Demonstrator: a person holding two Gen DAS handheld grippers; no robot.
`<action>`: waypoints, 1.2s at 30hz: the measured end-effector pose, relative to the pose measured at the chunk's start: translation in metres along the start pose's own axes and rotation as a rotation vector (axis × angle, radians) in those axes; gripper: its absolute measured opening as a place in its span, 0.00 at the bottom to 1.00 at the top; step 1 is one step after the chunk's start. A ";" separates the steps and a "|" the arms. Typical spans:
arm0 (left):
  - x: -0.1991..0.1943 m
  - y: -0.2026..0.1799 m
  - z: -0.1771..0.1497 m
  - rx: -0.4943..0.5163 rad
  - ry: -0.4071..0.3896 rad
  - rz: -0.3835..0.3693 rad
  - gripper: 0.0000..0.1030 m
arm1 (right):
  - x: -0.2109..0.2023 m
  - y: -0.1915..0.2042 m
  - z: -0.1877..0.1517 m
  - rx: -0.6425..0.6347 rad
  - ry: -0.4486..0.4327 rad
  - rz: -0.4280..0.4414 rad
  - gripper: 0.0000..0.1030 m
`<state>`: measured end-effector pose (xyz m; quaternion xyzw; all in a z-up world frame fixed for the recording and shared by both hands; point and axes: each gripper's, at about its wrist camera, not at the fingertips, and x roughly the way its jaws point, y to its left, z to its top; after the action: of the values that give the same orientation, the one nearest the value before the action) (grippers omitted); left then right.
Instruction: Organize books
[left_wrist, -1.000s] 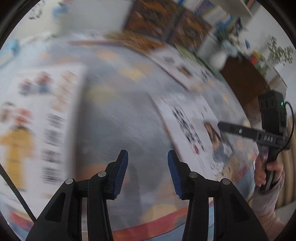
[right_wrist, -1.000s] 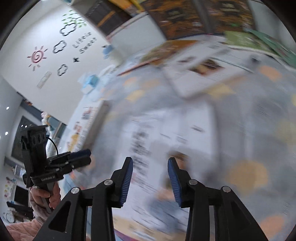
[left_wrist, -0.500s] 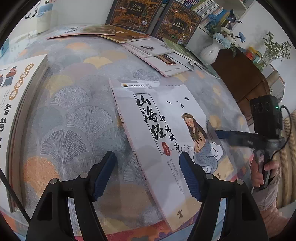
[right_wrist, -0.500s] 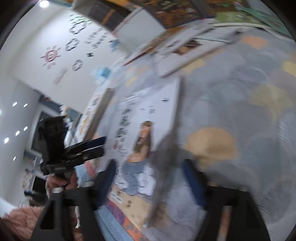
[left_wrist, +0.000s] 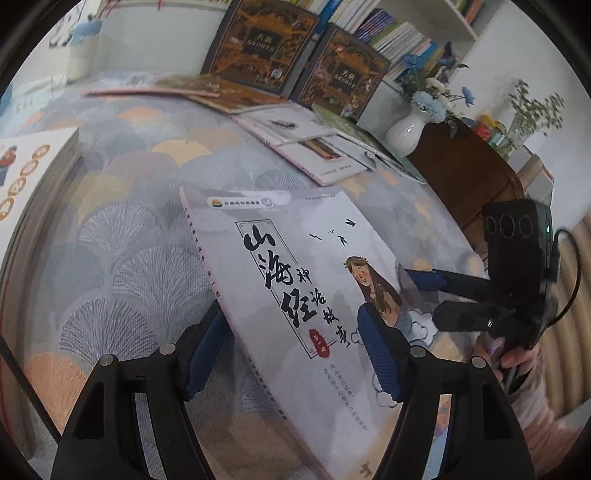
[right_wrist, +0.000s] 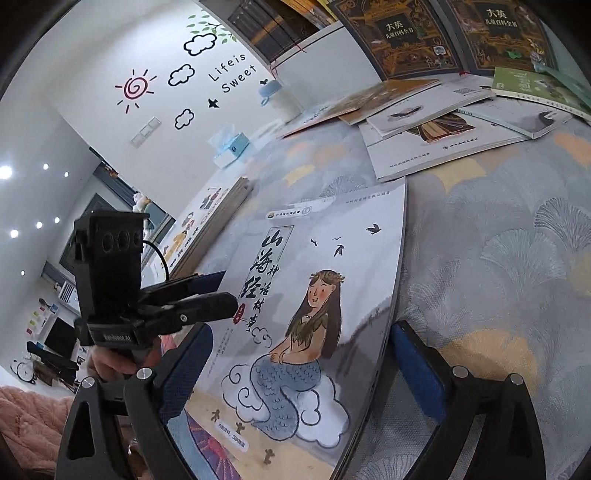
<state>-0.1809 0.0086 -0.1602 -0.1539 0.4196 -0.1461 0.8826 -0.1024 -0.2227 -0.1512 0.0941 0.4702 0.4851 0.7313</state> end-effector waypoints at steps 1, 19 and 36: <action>0.001 -0.003 -0.001 0.013 -0.002 0.017 0.66 | 0.000 0.000 0.000 -0.002 -0.002 -0.002 0.94; 0.000 0.003 0.002 -0.006 -0.014 -0.044 0.75 | 0.003 0.002 0.001 -0.018 -0.014 -0.026 0.94; 0.003 -0.005 0.002 0.039 0.000 -0.022 0.85 | 0.005 0.006 0.000 -0.035 -0.009 -0.045 0.94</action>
<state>-0.1782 0.0030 -0.1585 -0.1414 0.4149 -0.1638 0.8838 -0.1060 -0.2157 -0.1503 0.0727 0.4601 0.4762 0.7458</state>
